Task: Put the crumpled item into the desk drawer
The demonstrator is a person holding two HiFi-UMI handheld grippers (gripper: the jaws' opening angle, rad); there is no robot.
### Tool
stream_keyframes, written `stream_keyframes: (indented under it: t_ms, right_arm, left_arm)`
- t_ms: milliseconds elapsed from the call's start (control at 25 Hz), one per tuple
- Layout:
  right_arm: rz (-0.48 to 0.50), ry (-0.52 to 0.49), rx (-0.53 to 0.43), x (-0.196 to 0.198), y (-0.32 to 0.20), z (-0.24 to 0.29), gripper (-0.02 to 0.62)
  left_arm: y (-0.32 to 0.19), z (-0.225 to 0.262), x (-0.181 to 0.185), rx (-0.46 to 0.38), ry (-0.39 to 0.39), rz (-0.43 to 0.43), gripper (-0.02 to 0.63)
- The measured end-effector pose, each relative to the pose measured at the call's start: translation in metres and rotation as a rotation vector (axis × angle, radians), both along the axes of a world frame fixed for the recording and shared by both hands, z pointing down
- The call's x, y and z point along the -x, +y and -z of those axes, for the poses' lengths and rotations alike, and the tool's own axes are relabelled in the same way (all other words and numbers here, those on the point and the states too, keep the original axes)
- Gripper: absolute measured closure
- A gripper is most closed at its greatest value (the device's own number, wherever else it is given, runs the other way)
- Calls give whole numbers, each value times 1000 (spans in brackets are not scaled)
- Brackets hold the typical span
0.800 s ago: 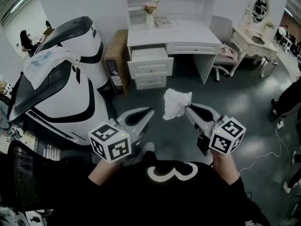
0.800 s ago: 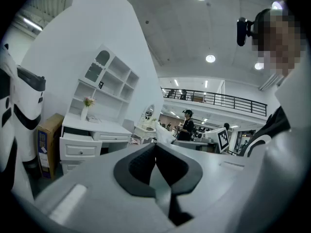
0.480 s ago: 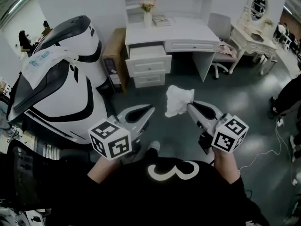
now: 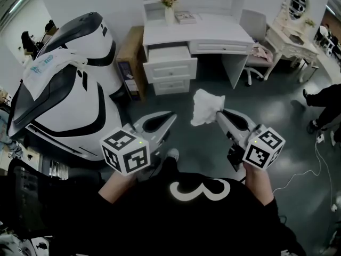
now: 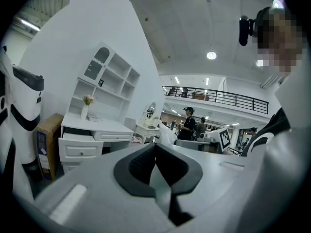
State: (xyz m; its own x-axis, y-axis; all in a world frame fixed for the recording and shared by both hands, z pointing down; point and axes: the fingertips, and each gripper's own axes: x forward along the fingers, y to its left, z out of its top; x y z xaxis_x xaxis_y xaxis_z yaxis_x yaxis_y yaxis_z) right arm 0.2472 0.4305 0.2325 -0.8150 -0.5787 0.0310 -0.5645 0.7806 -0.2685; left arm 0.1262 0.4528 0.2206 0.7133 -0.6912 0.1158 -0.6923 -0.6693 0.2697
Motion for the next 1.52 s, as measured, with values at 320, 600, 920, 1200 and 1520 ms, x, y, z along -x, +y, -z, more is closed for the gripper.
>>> stream_keyframes:
  t_ms: [320,600,920,1200,1520]
  right_arm:
    - [16,9,20,14,-44,-18,566]
    - [11,26,76,35,-108,-35,566]
    - [-7,30,168,76,-229,-56,566]
    - [-27,48,245,118,-349,-75,566]
    - [-58,86,302,168,-455,-99,566]
  left_arm:
    - [-45,-14,7,21,-7,5,595]
    - [-113,-29,28,69,6,-1,595]
    - [-240,-51,70,164,12,-12,595]
    - [-368,-67,103,226,15,-49,595]
    - [-478,-98,150,289,24,-65,595]
